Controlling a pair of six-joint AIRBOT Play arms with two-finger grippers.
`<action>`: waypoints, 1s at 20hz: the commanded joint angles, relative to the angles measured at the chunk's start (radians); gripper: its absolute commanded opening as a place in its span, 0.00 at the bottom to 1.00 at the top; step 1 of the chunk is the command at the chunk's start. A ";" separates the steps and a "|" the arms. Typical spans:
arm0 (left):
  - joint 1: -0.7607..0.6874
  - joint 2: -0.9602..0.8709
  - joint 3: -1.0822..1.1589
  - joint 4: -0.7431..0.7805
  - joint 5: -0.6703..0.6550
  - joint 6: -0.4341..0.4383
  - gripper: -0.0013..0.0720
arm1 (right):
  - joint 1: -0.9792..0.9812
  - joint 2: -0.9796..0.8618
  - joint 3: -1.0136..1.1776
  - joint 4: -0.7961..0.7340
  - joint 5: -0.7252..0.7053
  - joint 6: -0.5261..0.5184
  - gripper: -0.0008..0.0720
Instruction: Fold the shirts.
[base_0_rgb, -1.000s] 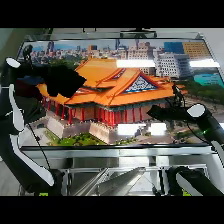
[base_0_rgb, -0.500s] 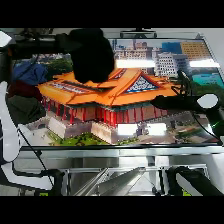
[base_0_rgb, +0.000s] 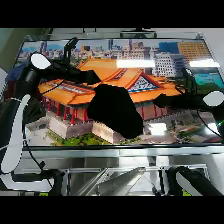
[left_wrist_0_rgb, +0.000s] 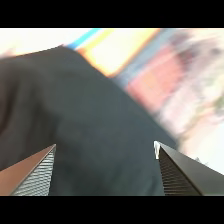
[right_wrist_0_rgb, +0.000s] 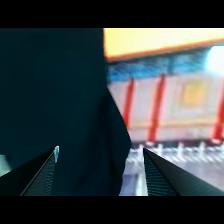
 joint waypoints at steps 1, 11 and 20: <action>0.068 0.004 -0.050 0.145 -0.166 -0.095 0.99 | -0.036 -0.001 -0.020 -0.032 0.051 0.017 0.83; 0.057 0.054 -0.642 -0.155 0.225 0.104 0.97 | 0.109 -0.105 -0.399 0.273 -0.106 -0.205 0.83; -0.017 -0.149 -0.444 -0.199 0.186 0.145 0.16 | 0.247 -0.346 -0.354 0.564 -0.178 -0.454 0.29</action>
